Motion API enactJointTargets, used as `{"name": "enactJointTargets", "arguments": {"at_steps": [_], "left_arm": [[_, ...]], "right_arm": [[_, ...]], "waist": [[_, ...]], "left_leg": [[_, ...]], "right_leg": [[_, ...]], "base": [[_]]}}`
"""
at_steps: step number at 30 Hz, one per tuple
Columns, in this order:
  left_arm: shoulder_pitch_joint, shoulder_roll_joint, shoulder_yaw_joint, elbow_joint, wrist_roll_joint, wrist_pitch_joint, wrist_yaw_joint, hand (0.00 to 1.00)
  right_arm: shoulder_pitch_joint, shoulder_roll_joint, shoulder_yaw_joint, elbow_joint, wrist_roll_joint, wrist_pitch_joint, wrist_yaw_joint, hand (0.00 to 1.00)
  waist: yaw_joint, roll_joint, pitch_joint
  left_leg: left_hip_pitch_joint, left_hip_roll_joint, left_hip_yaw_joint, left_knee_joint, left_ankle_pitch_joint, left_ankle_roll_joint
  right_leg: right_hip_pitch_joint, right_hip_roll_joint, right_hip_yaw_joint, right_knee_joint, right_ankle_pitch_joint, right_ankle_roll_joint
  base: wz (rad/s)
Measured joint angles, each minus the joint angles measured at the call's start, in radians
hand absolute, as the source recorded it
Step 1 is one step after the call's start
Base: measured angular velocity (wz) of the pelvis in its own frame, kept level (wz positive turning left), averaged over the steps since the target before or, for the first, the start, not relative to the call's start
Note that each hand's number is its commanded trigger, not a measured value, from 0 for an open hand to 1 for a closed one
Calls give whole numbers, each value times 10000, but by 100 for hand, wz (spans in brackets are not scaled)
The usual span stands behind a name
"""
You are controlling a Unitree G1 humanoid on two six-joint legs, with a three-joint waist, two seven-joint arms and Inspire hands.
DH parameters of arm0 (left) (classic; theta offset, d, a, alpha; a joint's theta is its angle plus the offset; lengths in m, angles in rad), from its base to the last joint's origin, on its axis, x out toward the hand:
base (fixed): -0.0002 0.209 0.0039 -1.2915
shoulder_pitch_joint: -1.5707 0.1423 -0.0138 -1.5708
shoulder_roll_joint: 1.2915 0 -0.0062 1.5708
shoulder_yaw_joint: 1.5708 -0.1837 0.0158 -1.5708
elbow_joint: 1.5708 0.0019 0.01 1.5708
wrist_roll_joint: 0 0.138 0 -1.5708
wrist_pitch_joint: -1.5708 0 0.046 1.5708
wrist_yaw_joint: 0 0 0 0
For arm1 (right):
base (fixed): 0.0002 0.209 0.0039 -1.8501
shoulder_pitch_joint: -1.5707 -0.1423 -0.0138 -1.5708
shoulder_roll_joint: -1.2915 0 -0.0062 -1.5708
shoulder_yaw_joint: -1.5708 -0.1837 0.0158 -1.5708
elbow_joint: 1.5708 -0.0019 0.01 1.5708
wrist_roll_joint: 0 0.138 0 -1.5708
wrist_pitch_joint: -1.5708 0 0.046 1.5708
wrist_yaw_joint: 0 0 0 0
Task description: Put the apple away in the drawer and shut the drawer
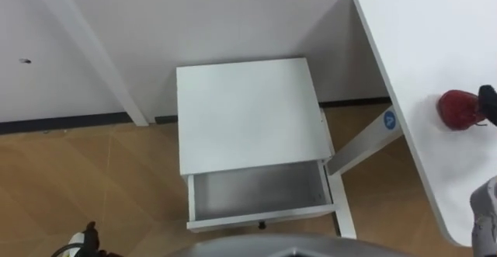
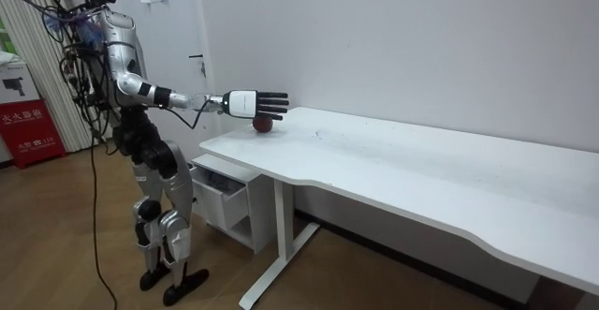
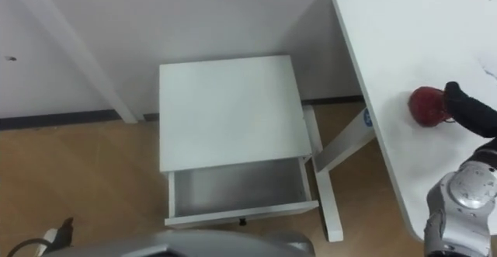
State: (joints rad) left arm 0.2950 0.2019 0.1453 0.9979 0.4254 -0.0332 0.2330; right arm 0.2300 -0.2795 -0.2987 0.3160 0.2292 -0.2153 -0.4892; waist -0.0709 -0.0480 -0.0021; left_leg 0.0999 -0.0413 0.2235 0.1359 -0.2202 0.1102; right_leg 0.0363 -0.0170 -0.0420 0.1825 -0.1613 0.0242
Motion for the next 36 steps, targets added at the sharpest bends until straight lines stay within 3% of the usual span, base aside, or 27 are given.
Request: {"name": "enactJointTargets", "arguments": {"at_steps": [7,19,36], "left_arm": [[-273,3,-137,309,-6,-4,2,0],[-301,26,-306,446,61,-2,5,0],[-80,76,-272,421,101,32,-243,0]], "right_arm": [[75,15,480,270,-132,33,477,0],[-136,-16,674,255,-2007,32,805,0],[-99,-185,671,733,-2776,129,1841,0]], "waist": [[180,16,66],[283,2,27],[394,-213,11]], "left_leg": [[-15,26,79,-46,-11,-13],[-90,78,68,7,-28,-57],[-85,82,-76,10,-24,-69]], "right_leg": [[-11,4,-22,13,9,-11],[-132,26,-103,30,19,-28],[-20,22,-187,17,31,-57]], "base": [[-3],[0],[2]]}}
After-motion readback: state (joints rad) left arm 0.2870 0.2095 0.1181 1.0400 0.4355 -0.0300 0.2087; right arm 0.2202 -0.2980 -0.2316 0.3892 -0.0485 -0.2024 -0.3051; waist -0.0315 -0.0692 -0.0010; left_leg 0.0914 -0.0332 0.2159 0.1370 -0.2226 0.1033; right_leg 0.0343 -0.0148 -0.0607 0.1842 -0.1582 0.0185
